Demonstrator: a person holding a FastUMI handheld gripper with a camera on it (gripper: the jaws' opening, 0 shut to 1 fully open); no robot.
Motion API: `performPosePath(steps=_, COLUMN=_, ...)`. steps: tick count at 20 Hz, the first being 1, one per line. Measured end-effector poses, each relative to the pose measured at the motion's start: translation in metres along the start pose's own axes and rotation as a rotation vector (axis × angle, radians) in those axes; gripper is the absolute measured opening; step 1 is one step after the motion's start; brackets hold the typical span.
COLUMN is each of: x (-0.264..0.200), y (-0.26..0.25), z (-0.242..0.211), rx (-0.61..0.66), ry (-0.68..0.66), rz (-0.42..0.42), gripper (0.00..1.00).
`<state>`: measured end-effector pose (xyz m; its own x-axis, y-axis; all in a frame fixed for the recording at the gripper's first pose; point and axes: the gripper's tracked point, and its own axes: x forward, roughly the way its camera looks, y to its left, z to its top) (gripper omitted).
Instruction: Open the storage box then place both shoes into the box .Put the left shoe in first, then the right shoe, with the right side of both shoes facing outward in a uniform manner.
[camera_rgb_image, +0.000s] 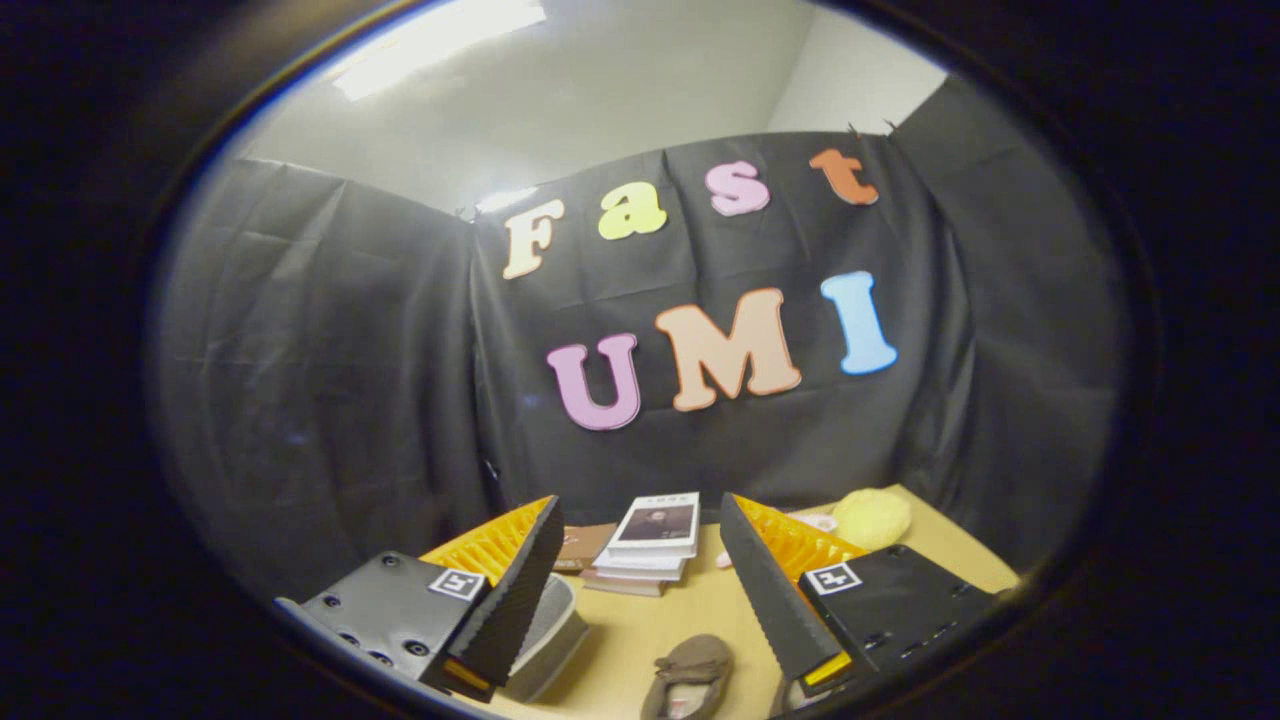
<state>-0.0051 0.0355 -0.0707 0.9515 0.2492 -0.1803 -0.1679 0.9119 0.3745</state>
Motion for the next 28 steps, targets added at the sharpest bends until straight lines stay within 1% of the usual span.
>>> performPosePath(steps=3, x=0.01, y=0.004, z=-0.041, rx=0.225, ry=0.141, rz=0.071, gripper=1.0)
performPosePath(steps=6, x=0.014, y=0.0, z=-0.07, rx=0.44, ry=0.25, rz=0.076, gripper=1.0)
performPosePath(steps=8, x=0.013, y=0.001, z=-0.091, rx=0.542, ry=0.305, rz=0.09, gripper=1.0)
performPosePath(steps=13, x=0.006, y=0.038, z=-0.146, rx=0.77, ry=0.505, rz=0.195, gripper=1.0)
performPosePath(steps=16, x=0.002, y=0.061, z=-0.172, rx=0.869, ry=0.59, rz=0.247, gripper=1.0)
performPosePath(steps=18, x=0.002, y=0.072, z=-0.191, rx=0.911, ry=0.644, rz=0.272, gripper=1.0)
performPosePath(steps=23, x=-0.006, y=0.089, z=-0.238, rx=0.966, ry=0.787, rz=0.293, gripper=0.99)
performPosePath(steps=24, x=-0.006, y=0.091, z=-0.246, rx=0.981, ry=0.809, rz=0.293, gripper=0.99)
performPosePath(steps=28, x=-0.009, y=0.109, z=-0.263, rx=1.028, ry=0.887, rz=0.34, gripper=0.98)
